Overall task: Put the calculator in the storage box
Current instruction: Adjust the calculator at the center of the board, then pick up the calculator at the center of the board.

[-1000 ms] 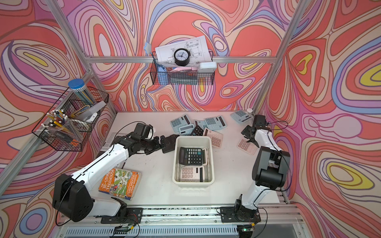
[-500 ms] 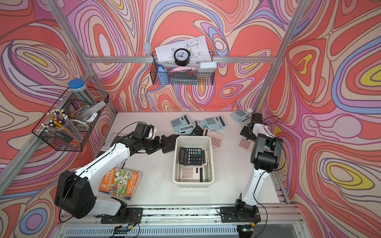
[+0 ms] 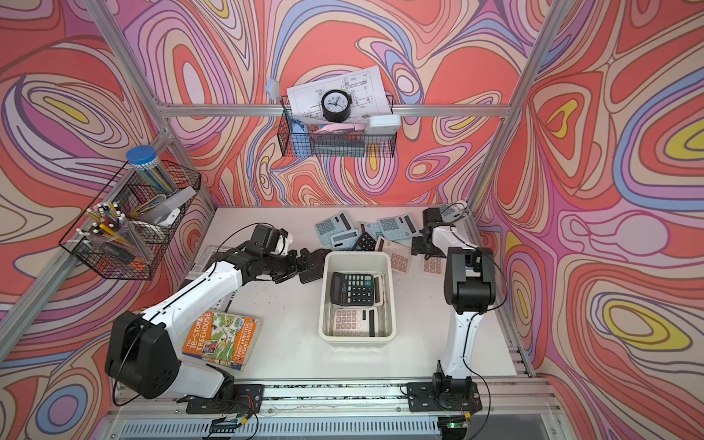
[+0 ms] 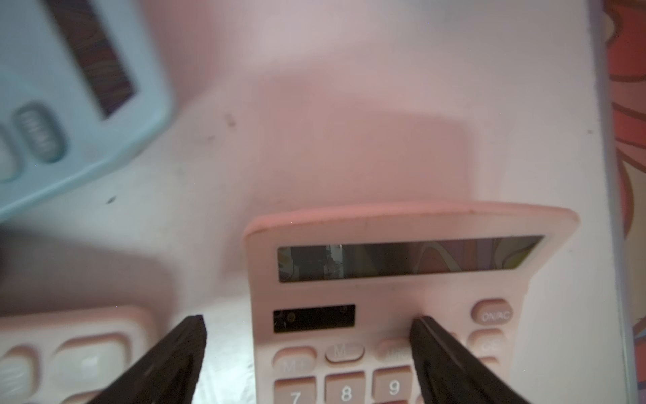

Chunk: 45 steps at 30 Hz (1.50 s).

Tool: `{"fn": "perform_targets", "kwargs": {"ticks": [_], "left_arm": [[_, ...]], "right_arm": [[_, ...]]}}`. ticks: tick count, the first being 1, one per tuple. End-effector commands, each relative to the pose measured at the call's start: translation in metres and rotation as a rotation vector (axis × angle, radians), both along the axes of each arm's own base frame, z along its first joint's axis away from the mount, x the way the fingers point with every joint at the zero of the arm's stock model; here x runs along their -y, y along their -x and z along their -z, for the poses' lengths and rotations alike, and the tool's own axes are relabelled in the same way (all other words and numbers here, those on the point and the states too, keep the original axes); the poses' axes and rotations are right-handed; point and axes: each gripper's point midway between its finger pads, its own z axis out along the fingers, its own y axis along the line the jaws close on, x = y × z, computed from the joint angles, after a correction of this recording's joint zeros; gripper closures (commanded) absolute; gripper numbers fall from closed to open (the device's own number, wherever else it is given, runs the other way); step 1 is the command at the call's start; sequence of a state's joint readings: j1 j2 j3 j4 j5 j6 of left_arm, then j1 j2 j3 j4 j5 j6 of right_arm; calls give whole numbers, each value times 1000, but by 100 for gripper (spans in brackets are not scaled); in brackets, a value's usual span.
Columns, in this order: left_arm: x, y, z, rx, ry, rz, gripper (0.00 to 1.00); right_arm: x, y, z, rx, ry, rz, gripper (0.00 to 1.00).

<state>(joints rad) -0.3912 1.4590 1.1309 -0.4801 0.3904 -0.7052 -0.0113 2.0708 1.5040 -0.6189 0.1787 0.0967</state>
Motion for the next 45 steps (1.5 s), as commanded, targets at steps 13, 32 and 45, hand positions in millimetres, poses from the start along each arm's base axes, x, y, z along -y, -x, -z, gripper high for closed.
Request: {"fn": "perform_targets", "kwargs": {"ticks": [13, 32, 45], "left_arm": [[7, -28, -24, 56, -44, 45, 1], [32, -27, -66, 148, -22, 99, 1], [147, -60, -86, 245, 5, 293, 1]], "right_arm": [[-21, 52, -87, 170, -155, 103, 3], [-3, 89, -104, 300, -456, 334, 2], [46, 133, -90, 375, -629, 563, 2]]}}
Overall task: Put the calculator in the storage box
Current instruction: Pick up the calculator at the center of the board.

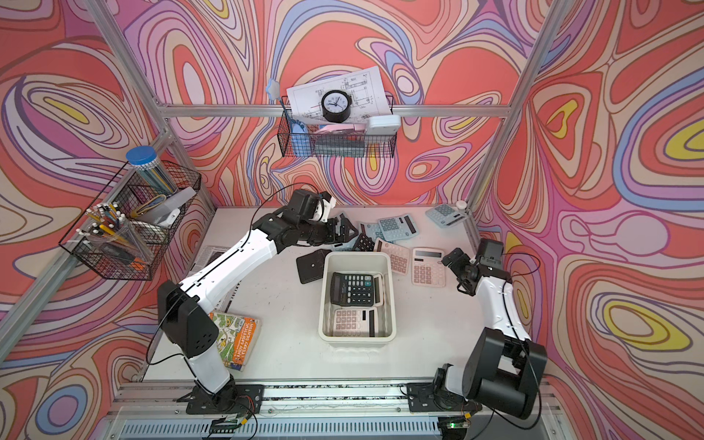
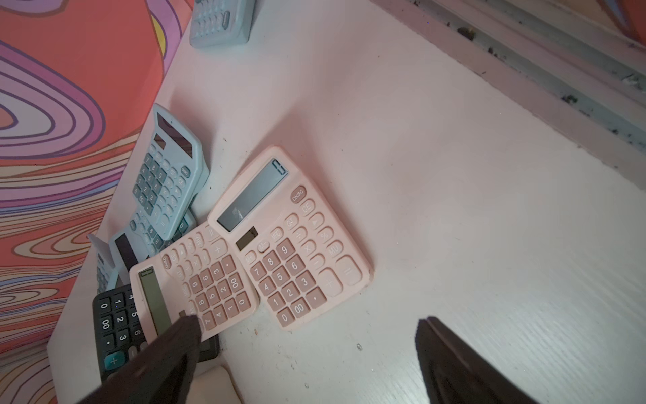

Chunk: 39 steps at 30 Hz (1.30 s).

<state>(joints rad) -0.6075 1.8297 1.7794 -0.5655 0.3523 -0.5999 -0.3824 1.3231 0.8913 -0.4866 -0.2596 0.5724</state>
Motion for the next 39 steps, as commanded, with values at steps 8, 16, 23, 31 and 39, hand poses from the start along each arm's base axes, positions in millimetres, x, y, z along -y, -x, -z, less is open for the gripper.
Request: {"fn": "perform_targets", "kwargs": {"ticks": [8, 16, 23, 31, 39], "left_arm": [[38, -26, 22, 5, -40, 59, 1], [19, -30, 32, 28, -148, 18, 2], [-18, -33, 37, 11, -204, -40, 1], [-38, -25, 44, -9, -198, -80, 1], [-44, -12, 55, -32, -180, -79, 1]], "right_arm": [[11, -34, 24, 67, -121, 43, 2], [24, -89, 62, 12, -172, -16, 4], [10, -108, 88, 1, -262, -103, 4], [-35, -129, 109, -32, -317, -259, 4], [-75, -124, 86, -21, -275, -378, 4]]}}
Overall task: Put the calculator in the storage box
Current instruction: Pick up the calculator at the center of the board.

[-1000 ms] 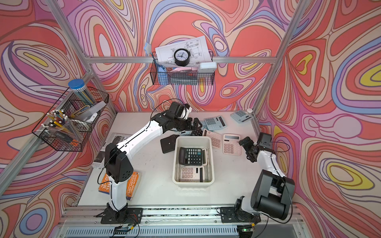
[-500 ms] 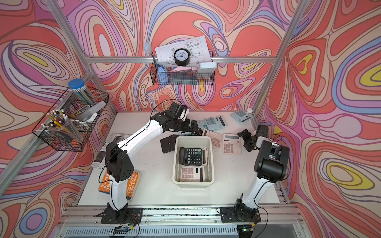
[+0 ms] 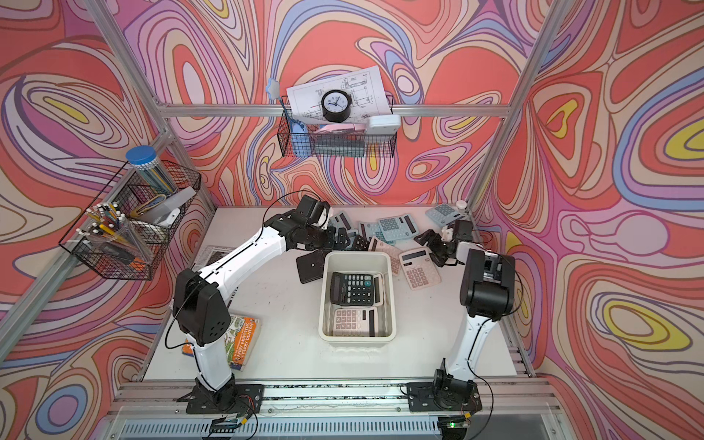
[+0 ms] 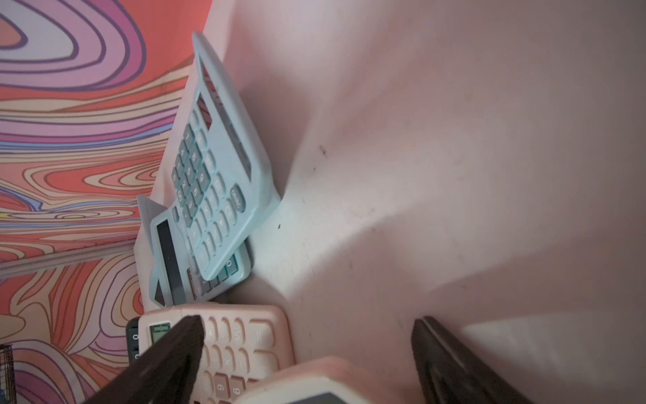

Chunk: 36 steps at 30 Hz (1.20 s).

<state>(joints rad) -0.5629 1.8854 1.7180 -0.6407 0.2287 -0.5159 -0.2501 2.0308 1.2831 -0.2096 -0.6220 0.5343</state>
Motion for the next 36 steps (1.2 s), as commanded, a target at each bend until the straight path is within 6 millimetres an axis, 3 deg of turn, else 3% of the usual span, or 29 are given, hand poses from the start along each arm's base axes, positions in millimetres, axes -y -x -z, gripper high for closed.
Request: {"fn": "perform_targets", "kwargs": {"ticks": [1, 5, 9, 15, 21, 25, 30, 36], "left_arm": [[-4, 5, -12, 28, 39, -5, 1], [-6, 6, -11, 13, 52, -5, 2], [-10, 6, -12, 15, 54, -13, 1], [-18, 11, -12, 9, 60, -21, 1], [-26, 12, -12, 16, 58, -24, 1], [-26, 4, -11, 20, 62, -22, 1], [-23, -7, -9, 20, 65, -17, 1], [-19, -13, -2, 3, 81, -15, 1]], "right_arm": [[-4, 32, 1, -79, 36, 1, 4], [17, 60, -19, -97, 181, 100, 2], [18, 90, -32, -103, 217, 141, 2], [8, 139, -21, -179, 208, 154, 2], [-3, 173, 1, -225, 155, 171, 2], [-8, 177, 31, -248, 98, 200, 2], [-35, 156, 55, -185, -138, 177, 8], [-40, 134, 47, -74, -234, 193, 21]]}}
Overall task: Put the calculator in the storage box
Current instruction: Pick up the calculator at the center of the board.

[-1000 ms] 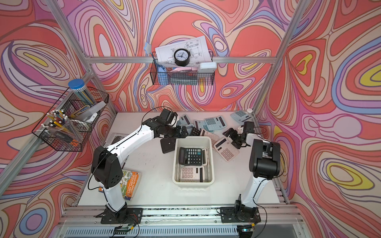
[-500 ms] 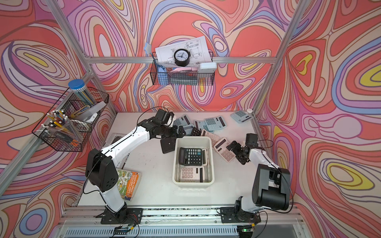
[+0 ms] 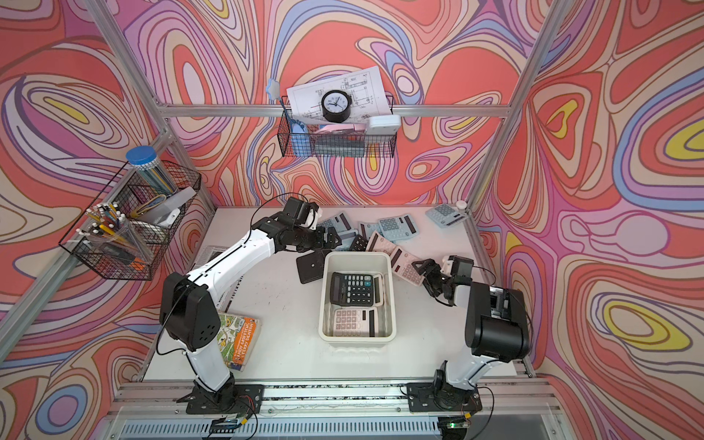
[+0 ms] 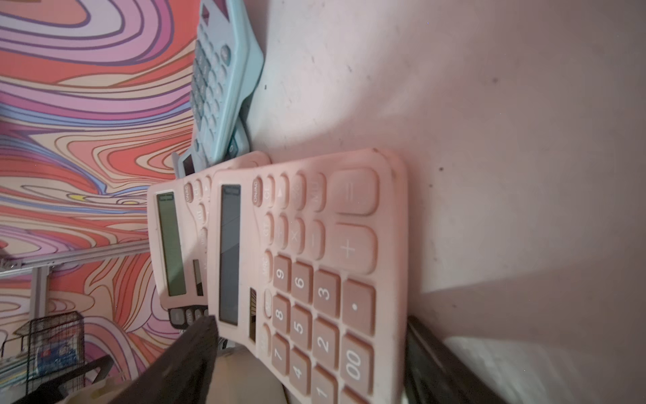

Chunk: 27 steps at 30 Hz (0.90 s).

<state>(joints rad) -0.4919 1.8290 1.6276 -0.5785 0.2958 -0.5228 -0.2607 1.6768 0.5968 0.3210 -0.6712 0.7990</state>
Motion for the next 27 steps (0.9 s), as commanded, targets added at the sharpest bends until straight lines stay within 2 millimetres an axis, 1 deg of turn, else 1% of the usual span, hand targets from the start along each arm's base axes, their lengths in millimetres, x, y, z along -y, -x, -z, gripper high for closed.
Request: {"fn": "perform_targets", "kwargs": {"ticks": [1, 6, 8, 10, 12, 16, 17, 20, 22, 23, 27], "left_arm": [[8, -8, 1, 6, 24, 21, 1], [10, -9, 6, -12, 34, 22, 1], [10, -8, 7, -15, 33, 22, 2], [10, -7, 8, -19, 32, 22, 2], [8, -4, 9, -25, 29, 20, 1], [2, 5, 8, -30, 27, 10, 2], [-1, 9, 7, -29, 23, 5, 1], [-10, 19, 2, -16, 17, -13, 1], [-16, 27, -3, -7, 22, -23, 2], [-19, 31, -5, -4, 23, -28, 2], [-32, 46, -12, 18, 25, -58, 1]], "right_arm": [[-9, 23, 33, -124, -87, 39, 23], [-13, 9, 9, -26, -126, 16, 36], [-14, 6, 3, -4, -137, 9, 40], [-15, 6, 3, -4, -142, 6, 45], [-15, 5, 3, -2, -144, 4, 53], [-17, 6, -2, 4, -151, -2, 74], [-17, 7, -4, 5, -148, -4, 78], [-17, 9, -12, 15, -134, -7, 85], [-16, 9, -23, 32, -121, -11, 90], [-16, 10, -28, 39, -115, -13, 91], [-16, 11, -63, 90, -78, -24, 91]]}}
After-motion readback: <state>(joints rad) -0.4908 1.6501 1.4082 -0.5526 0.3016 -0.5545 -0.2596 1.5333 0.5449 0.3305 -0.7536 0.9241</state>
